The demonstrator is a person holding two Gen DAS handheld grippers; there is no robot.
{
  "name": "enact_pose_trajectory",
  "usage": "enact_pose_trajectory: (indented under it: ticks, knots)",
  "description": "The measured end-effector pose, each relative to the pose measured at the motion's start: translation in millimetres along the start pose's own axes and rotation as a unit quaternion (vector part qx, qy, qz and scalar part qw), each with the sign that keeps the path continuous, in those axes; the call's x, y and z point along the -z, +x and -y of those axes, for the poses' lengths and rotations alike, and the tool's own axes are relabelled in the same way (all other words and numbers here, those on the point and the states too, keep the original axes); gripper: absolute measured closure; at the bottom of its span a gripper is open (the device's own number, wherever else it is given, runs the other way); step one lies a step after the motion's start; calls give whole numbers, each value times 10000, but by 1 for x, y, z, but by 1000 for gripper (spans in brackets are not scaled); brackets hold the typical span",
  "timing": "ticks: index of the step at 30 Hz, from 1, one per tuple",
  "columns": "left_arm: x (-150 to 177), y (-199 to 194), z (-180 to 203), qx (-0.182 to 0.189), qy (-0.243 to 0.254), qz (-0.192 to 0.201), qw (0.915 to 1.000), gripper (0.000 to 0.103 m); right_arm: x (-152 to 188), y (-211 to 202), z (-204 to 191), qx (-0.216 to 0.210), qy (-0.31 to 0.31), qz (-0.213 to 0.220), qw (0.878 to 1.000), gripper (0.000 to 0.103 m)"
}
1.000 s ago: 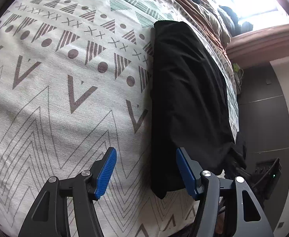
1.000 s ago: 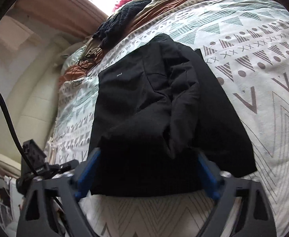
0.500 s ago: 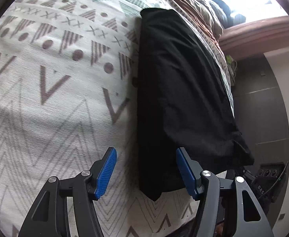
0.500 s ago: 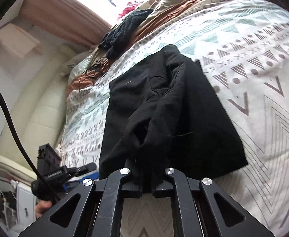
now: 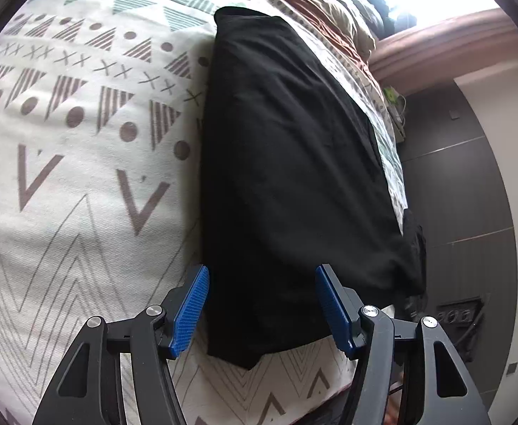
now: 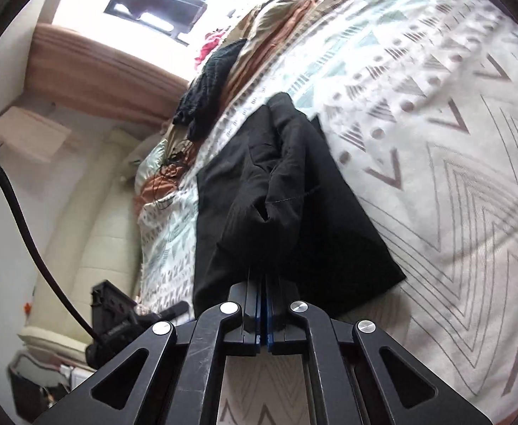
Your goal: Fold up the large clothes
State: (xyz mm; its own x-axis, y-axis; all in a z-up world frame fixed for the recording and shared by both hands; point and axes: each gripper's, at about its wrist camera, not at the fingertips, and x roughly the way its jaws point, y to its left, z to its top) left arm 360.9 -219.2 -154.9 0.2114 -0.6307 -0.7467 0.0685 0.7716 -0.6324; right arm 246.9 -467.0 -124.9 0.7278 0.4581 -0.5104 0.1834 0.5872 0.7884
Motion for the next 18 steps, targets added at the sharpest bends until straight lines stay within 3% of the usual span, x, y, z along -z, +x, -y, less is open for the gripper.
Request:
enact_pose_trajectory:
  ticks: [3, 6, 7, 10, 11, 15, 18]
  knots:
    - [-1, 13, 0, -228, -13, -148, 9996, 39, 11, 12, 22, 265, 307, -205, 9990, 101]
    - [0, 19, -3, -329, -6, -175, 9993, 39, 15, 19, 37, 683, 541, -416, 9953, 90]
    - [1, 20, -3, -336, 9, -178, 9993, 39, 14, 17, 36, 857, 475, -422, 9943, 83]
    - [-1, 23, -3, -320, -32, -221, 9992, 39, 8, 5, 24, 663, 206, -247, 9973, 41]
    - [1, 25, 0, -324, -41, -221, 9992, 39, 6, 0, 20, 612, 117, -158, 9979, 34]
    - [1, 28, 4, -385, 2, -199, 9991, 39, -5, -7, 1, 362, -275, -42, 9990, 34]
    - [2, 30, 9, -413, 35, -201, 9989, 39, -13, -4, -2, 527, -307, 127, 9981, 39]
